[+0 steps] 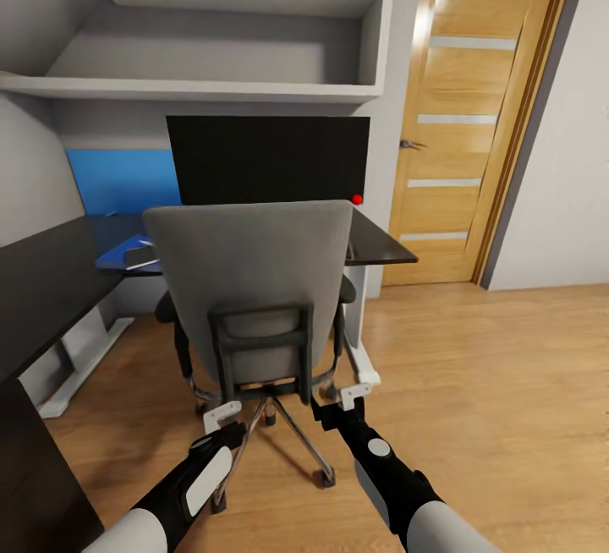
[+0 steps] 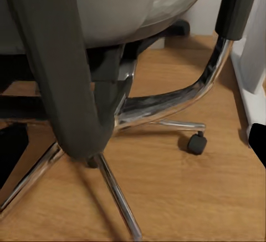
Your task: In the bedroom, organize the workspace by keeping the computer under the desk, ensuring the monitor is on the desk, placing the keyboard on the desk next to the monitor, placing the mouse on the desk next to the keyboard, moving the folder from the swivel chair onto the desk next to the mouse, stacking the notebook on top of the folder with the pen on top of the notebook, and positioning the swivel chair next to the desk.
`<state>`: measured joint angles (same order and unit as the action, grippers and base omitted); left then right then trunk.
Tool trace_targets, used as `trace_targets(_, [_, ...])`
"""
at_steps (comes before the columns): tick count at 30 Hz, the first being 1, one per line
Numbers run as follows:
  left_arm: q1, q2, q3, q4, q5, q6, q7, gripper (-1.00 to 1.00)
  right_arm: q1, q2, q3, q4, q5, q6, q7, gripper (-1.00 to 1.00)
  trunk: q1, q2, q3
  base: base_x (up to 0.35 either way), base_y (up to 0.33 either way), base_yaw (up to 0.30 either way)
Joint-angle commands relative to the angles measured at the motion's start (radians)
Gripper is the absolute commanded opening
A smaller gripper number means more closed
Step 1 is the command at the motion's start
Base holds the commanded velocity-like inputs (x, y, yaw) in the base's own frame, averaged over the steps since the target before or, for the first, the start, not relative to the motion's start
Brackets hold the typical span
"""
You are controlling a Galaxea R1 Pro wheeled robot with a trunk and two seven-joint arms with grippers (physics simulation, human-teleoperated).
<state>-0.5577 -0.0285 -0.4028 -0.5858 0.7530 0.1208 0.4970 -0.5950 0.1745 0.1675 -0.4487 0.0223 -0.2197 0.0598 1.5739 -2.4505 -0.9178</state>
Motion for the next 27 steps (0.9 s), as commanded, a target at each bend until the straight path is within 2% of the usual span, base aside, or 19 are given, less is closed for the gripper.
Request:
trace_targets(1, [-0.001, 0.001, -0.005, -0.002, 0.004, 0.003, 0.008, 1.00, -0.001, 0.000, 0.000, 0.001, 0.002, -0.003, 0.002, 1.00, -0.001, 0.000, -0.001, -0.309, 0.000, 0.000])
trace_targets(9, [-0.001, 0.001, -0.005, -0.002, 0.005, 0.003, 0.008, 1.00, -0.001, 0.000, 0.000, 0.001, 0.002, -0.003, 0.002, 1.00, -0.001, 0.000, -0.001, -0.306, 0.000, 0.000])
trace_targets(18, [-0.001, 0.001, -0.005, -0.002, 0.005, 0.003, 0.008, 1.00, -0.001, 0.000, 0.000, 0.002, 0.002, -0.004, 0.002, 1.00, -0.001, 0.000, -0.001, -0.188, -0.004, 0.000])
trace_targets(27, [-0.001, 0.001, -0.007, -0.002, 0.003, 0.002, 0.007, 1.00, -0.001, 0.000, 0.000, 0.002, 0.002, -0.003, 0.000, 1.00, -0.001, 0.000, -0.001, -0.302, -0.098, 0.000])
